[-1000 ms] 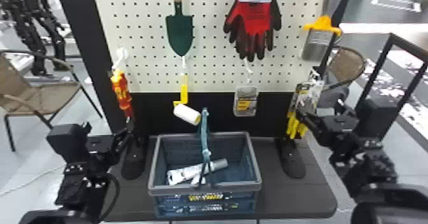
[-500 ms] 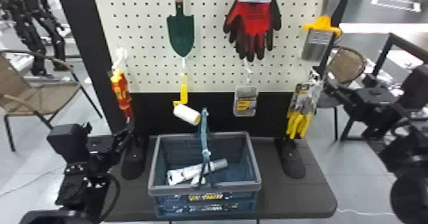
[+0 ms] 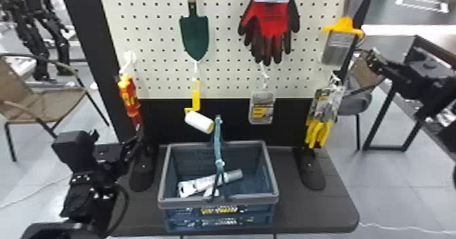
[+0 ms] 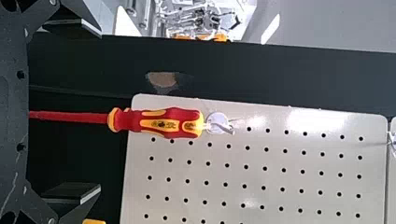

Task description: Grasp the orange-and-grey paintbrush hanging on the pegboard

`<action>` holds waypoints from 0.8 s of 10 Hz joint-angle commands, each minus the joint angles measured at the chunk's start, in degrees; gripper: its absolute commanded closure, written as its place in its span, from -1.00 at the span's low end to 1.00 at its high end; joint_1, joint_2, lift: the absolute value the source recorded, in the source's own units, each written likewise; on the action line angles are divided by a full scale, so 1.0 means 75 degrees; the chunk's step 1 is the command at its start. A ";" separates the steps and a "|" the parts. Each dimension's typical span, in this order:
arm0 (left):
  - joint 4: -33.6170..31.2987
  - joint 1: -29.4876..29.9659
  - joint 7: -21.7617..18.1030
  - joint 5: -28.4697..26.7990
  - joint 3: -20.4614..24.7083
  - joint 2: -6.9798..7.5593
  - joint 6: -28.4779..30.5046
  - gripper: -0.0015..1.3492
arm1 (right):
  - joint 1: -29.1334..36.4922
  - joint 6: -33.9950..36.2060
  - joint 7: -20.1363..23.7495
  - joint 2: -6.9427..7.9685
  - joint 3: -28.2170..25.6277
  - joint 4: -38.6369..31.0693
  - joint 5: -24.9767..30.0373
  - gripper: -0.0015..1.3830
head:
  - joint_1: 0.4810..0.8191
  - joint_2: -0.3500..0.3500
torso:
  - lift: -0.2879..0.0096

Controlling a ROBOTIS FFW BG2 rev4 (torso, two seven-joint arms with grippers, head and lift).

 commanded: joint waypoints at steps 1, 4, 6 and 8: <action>0.0000 -0.0003 0.0000 -0.0008 -0.0001 0.0000 0.0024 -0.78 | -0.0302 0.0384 0.0217 -0.0213 -0.0056 0.0011 -0.0204 -0.79 | -0.60 0.00 | 0.26; 0.0012 -0.0026 0.0000 -0.0020 -0.0013 0.0000 0.0060 -0.78 | -0.0864 0.0654 0.0826 -0.0599 0.0014 0.0339 -0.0533 -0.84 | -0.60 0.00 | 0.26; 0.0035 -0.0050 0.0000 -0.0020 -0.0048 0.0000 0.0048 -0.78 | -0.1298 0.0841 0.1365 -0.0916 0.0272 0.0843 -0.1107 -0.84 | -0.60 0.00 | 0.26; 0.0047 -0.0061 0.0000 -0.0020 -0.0036 -0.0011 0.0071 -0.78 | -0.1556 0.1146 0.1658 -0.1174 0.0495 0.0913 -0.1072 -0.83 | -0.60 0.00 | 0.26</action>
